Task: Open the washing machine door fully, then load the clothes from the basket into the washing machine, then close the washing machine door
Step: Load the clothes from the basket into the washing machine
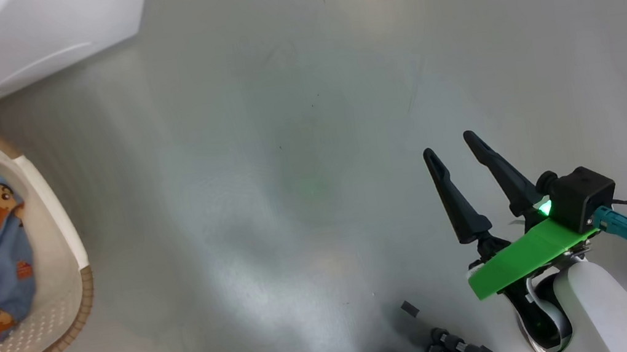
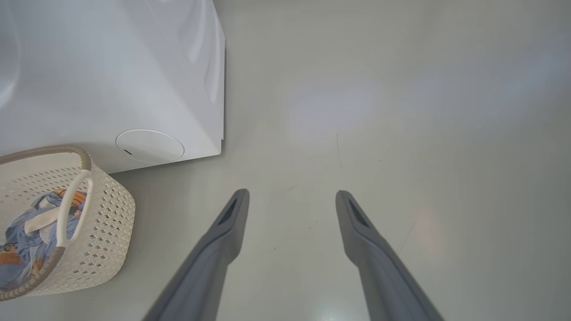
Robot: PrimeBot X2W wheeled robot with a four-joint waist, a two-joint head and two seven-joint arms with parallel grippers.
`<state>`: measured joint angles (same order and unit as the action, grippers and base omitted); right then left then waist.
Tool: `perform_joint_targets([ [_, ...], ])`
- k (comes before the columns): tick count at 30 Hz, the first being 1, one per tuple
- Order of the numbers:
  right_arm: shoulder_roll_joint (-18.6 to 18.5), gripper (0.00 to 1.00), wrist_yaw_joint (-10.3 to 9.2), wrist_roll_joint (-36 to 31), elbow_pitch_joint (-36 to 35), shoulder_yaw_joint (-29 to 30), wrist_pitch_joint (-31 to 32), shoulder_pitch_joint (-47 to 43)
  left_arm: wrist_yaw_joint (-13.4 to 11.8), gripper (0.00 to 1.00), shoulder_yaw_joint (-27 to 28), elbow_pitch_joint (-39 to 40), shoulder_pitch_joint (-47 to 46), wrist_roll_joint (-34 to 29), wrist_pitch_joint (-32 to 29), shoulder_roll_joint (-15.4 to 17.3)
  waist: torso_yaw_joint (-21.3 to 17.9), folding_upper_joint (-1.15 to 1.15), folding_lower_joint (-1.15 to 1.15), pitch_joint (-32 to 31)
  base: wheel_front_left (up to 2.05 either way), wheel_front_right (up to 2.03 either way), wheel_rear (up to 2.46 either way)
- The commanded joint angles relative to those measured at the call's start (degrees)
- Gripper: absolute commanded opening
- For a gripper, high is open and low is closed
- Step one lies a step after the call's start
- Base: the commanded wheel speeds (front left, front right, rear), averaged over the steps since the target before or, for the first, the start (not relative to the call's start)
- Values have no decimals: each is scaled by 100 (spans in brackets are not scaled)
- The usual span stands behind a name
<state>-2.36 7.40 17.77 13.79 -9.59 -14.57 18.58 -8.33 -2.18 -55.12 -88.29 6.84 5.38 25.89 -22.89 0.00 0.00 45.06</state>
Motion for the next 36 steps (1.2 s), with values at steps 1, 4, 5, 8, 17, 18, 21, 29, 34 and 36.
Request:
perform_joint_targets([
  [1, -52, 100, 9, 29, -63, -70, -43, -190, -49, 100, -34, 66, -137, -49, -126, 180, 36, 0, 0, -64, 0, 0, 0],
  [4, -52, 100, 9, 43, -44, -54, -43, -211, -109, 100, -66, -147, -186, -28, -504, 123, 73, 0, 0, -149, 0, 0, 0],
  [5, -52, 100, 9, 50, -44, -49, -43, -216, -130, 100, -73, -194, -204, -19, -597, 107, 82, 0, 0, -175, 0, 0, 0],
  [8, -52, 100, 9, 61, -45, -24, -43, -230, -152, 100, -88, -332, -202, 34, -867, 24, 120, 0, 0, -272, 0, 0, 0],
  [17, -52, 100, 9, -21, -17, 134, -43, -308, -171, 100, -71, -478, 113, 240, -894, -227, 331, 0, 0, -634, 0, 0, 0],
  [18, -52, 100, 9, -37, -9, 158, -43, -319, -175, 100, -69, -501, 178, 266, -877, -269, 366, 0, 0, -686, 0, 0, 0],
  [21, -52, 100, 9, -80, 4, 211, -43, -338, -173, 100, -52, -560, 355, 349, -798, -373, 469, 0, 0, -830, 0, 0, 0],
  [29, -52, 100, 9, -184, -23, 353, -43, -389, -87, 100, 18, -680, 775, 576, -456, -559, 675, 0, 0, -1053, 0, 0, 0],
  [34, -52, 100, 9, -260, -31, 441, -43, -446, -4, 100, 81, -725, 1000, 740, -192, -690, 803, 0, 0, -1170, 0, 0, 0],
  [36, -52, 100, 9, -280, -37, 472, -43, -462, 38, 100, 109, -744, 1115, 813, -74, -757, 856, 0, 0, -1235, 0, 0, 0],
])
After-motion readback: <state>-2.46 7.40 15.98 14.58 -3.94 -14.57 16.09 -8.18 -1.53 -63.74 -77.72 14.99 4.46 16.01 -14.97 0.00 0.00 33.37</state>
